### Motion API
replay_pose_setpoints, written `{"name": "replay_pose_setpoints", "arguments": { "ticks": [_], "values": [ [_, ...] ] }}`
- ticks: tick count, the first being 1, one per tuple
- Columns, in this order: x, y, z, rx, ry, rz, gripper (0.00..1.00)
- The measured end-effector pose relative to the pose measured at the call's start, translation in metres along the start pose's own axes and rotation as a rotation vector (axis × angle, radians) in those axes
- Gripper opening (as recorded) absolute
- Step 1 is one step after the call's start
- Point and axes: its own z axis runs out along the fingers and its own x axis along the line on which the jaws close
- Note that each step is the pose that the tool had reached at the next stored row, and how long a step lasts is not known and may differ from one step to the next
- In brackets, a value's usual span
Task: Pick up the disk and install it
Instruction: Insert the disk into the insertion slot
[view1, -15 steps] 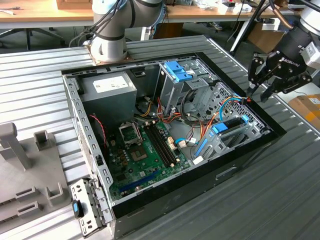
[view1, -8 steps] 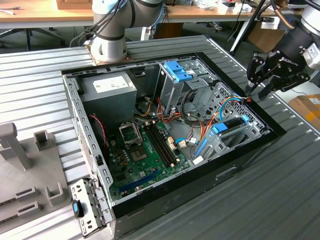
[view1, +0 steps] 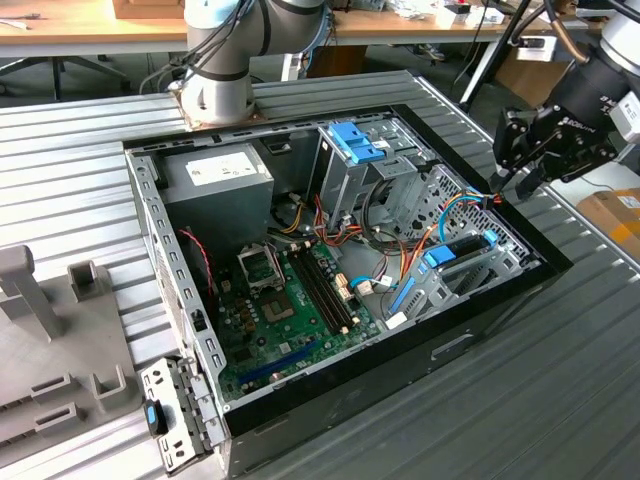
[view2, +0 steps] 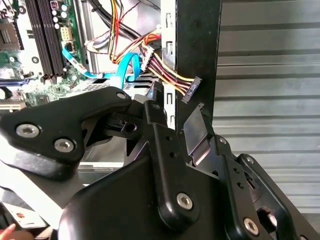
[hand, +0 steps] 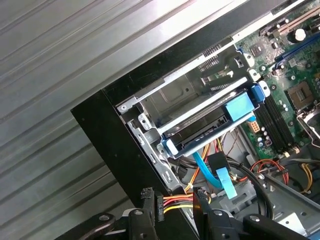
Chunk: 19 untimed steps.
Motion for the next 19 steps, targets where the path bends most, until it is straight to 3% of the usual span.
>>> {"name": "replay_pose_setpoints", "arguments": {
  "ticks": [5, 8, 14, 19],
  "values": [
    [0.0003, -0.0003, 0.0000, 0.0024, -0.0021, -0.005, 0.44],
    [0.0007, 0.0002, 0.0006, 0.0219, -0.0050, -0.008, 0.44],
    [0.0020, 0.0023, 0.0015, 0.0422, 0.0008, -0.011, 0.44],
    [0.0022, 0.0026, 0.0025, 0.0543, -0.0045, -0.012, 0.44]
  ]
}}
